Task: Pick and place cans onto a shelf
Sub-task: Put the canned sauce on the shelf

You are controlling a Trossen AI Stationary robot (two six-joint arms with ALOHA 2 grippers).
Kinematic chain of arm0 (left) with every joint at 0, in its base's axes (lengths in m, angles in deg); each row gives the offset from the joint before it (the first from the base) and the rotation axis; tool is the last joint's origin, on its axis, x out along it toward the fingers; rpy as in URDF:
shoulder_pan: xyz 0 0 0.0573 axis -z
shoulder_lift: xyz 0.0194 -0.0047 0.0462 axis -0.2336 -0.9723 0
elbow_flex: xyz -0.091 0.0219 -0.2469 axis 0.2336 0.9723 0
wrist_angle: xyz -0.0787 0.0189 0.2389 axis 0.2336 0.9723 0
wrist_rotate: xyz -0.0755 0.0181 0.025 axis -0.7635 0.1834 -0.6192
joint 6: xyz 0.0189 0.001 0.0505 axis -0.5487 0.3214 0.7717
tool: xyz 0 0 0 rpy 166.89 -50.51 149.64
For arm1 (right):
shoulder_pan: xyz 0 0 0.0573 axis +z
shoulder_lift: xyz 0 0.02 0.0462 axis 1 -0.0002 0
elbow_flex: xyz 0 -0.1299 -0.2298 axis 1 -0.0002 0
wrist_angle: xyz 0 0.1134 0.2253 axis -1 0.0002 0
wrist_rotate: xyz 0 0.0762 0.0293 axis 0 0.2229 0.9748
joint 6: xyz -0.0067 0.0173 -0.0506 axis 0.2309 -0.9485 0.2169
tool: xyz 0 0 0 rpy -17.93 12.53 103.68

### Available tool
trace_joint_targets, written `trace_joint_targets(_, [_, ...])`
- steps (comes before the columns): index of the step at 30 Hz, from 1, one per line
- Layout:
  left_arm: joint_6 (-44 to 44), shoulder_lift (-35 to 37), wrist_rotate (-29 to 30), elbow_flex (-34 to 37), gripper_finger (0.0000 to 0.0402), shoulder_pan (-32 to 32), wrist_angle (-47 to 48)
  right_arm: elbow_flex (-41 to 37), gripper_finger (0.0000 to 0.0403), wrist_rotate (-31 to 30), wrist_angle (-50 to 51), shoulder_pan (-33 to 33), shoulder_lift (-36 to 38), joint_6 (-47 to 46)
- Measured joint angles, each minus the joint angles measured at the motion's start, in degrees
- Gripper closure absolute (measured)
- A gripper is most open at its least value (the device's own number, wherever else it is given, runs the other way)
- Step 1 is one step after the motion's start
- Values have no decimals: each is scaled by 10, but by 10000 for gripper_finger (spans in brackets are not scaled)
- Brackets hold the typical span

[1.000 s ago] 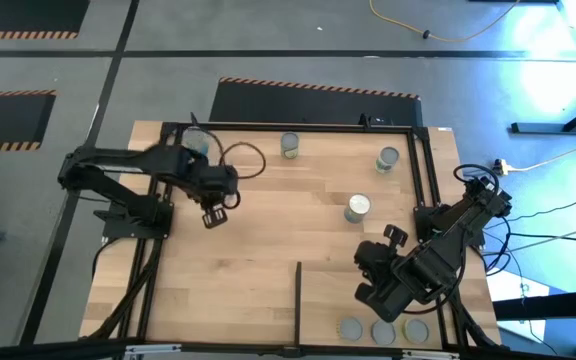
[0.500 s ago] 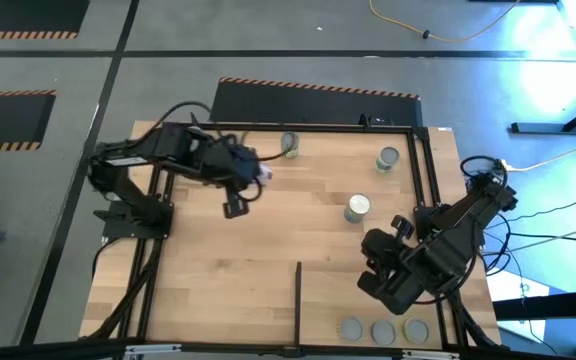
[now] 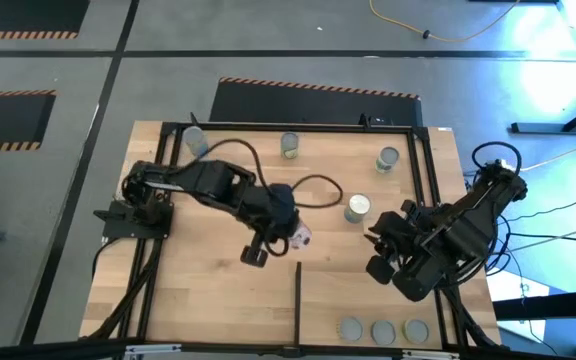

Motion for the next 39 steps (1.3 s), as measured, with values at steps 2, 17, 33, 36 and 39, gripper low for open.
trace_joint_targets(2, [0, -11, 1, 0, 401, 7, -30, 0, 318, -3, 0, 0, 1, 7])
trace_joint_targets(17, [178, -53, -99, 0, 401, 7, -39, 0, 318, 3, -31, 0, 0, 214])
trace_joint_targets(33, [209, -66, -31, 0, 401, -73, -31, 0, 318, -12, -80, -27, 0, 228])
trace_joint_targets(36, [255, -72, -56, -1, 401, -78, -34, 0, 318, -12, -80, -33, 0, 232])
trace_joint_targets(39, [304, -78, -105, 0, 401, -75, -24, 0, 318, -8, -81, -35, 0, 286])
